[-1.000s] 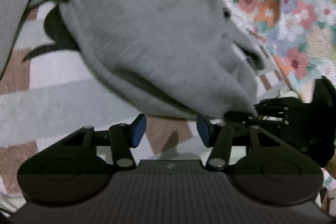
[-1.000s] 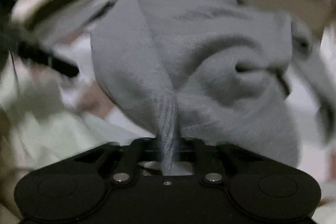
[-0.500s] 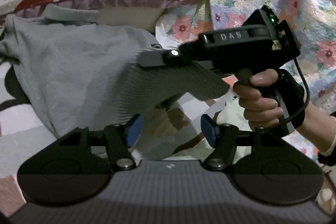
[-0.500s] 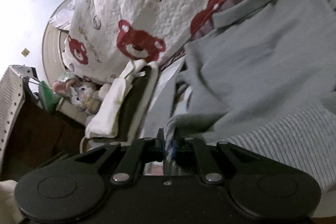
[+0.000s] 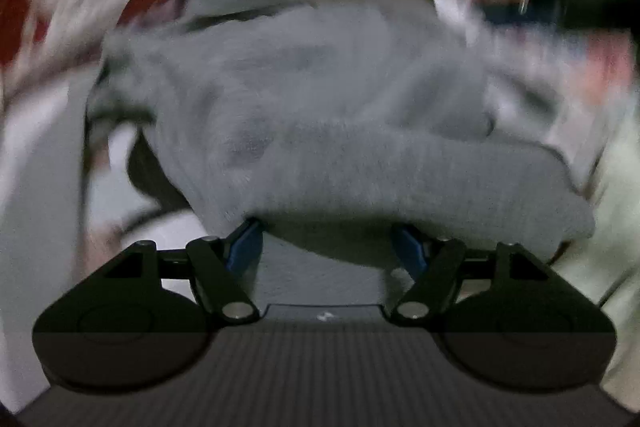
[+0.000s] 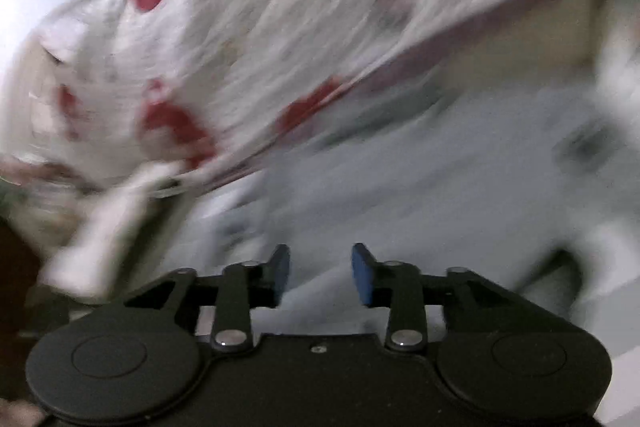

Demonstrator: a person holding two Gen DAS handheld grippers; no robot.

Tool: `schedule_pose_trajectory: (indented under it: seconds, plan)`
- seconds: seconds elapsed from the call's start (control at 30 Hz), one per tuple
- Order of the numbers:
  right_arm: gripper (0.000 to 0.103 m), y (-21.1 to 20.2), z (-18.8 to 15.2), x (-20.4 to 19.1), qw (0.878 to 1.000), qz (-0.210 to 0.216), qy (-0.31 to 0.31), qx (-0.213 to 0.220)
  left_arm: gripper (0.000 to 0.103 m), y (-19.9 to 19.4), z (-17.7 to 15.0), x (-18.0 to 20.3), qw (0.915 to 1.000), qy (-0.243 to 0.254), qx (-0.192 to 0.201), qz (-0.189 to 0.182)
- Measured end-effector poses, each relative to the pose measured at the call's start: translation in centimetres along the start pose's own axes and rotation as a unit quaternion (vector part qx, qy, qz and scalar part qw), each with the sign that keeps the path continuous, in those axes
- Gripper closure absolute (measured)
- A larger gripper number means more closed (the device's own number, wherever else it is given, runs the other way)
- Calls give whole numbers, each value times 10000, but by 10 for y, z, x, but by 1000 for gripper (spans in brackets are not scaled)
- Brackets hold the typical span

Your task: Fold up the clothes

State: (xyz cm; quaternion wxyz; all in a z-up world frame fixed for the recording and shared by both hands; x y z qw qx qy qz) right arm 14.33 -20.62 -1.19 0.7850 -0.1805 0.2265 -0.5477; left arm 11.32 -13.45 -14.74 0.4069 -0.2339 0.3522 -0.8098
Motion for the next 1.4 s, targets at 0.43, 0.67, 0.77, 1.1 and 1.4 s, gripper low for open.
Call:
schedule_pose_trajectory:
  seconds: [0.43, 0.67, 0.77, 1.1, 1.4]
  plan:
    - [47, -33, -147, 54, 9716, -616, -992, -2058, 57, 27, 27, -46, 9935, -1126, 185, -39]
    - [53, -32, -147, 32, 9646, -191, -944, -2455, 56, 29, 27, -61, 9881, -1521, 232, 29]
    - [51, -44, -152, -1, 9431, -80, -2190, -2501, 56, 27, 27, -71, 9873, -1565, 267, 37]
    - [33, 3, -143, -17, 9596, -72, -2348, -1550, 58, 22, 25, -63, 9830, -1782, 211, -382]
    - [94, 0, -80, 9, 9948, 648, -325, -712, 51, -32, -7, -26, 9687, -1643, 90, -1858]
Point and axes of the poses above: each gripper's, at about its wrist camera, not at the fingertips, and y roughly the way its jaws point, x to its right, z to its top, the point moved 9 cm from there along y, roughly the way its jaws point, and after that the axes turned 13 degrees about -y, right-handed, at the moved point
